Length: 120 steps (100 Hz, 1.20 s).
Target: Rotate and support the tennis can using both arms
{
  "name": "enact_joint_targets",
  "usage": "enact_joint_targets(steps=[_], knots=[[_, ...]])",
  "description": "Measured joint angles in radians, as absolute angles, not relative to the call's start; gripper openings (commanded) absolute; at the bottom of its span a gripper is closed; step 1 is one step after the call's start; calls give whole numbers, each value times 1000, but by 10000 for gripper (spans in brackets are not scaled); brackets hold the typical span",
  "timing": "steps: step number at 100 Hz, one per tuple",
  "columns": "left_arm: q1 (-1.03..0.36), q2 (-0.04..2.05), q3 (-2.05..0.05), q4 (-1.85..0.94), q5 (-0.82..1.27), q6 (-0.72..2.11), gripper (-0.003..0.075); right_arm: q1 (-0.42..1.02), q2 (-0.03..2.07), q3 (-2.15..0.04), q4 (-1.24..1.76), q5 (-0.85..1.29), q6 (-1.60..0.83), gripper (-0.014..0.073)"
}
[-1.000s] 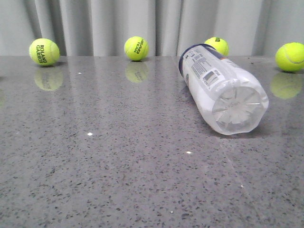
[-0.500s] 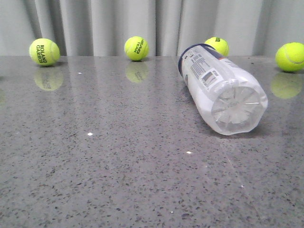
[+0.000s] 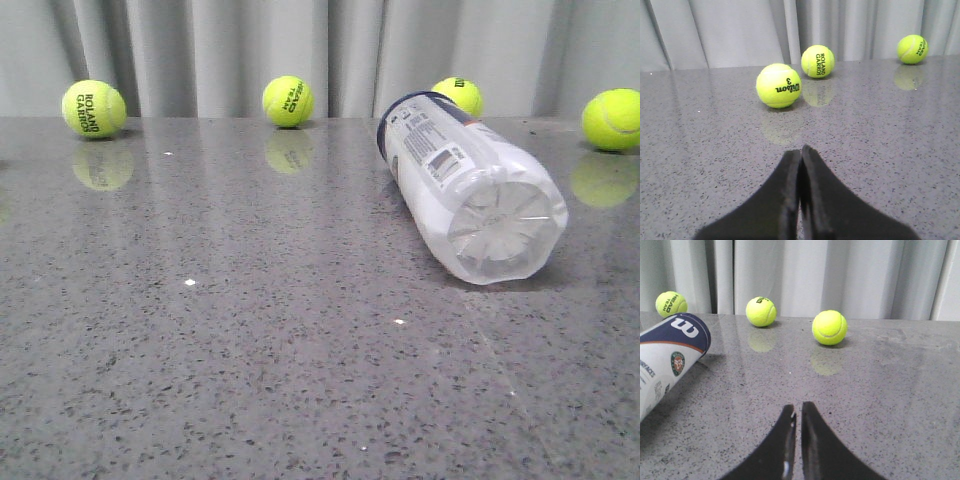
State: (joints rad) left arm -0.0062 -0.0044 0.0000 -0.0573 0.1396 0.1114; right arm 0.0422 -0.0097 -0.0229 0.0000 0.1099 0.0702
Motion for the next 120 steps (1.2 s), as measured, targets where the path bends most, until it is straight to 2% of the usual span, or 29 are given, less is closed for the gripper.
enact_joint_targets(steps=[14,51,79,88,98,120], knots=[[-6,-4,0,-57,140,111,-20,42,8,-144,0,260,70,-71],[-6,-4,0,-57,140,111,-20,42,278,-460,0,547,70,-67],[-6,-4,0,-57,140,111,-20,42,474,-614,0,695,70,-53],[-6,-4,0,-57,140,111,-20,42,527,-644,0,721,68,10],[-6,-4,0,-57,140,111,-20,42,577,-677,0,742,62,148],[-6,-4,0,-57,140,111,-20,42,653,-711,0,752,60,589]])
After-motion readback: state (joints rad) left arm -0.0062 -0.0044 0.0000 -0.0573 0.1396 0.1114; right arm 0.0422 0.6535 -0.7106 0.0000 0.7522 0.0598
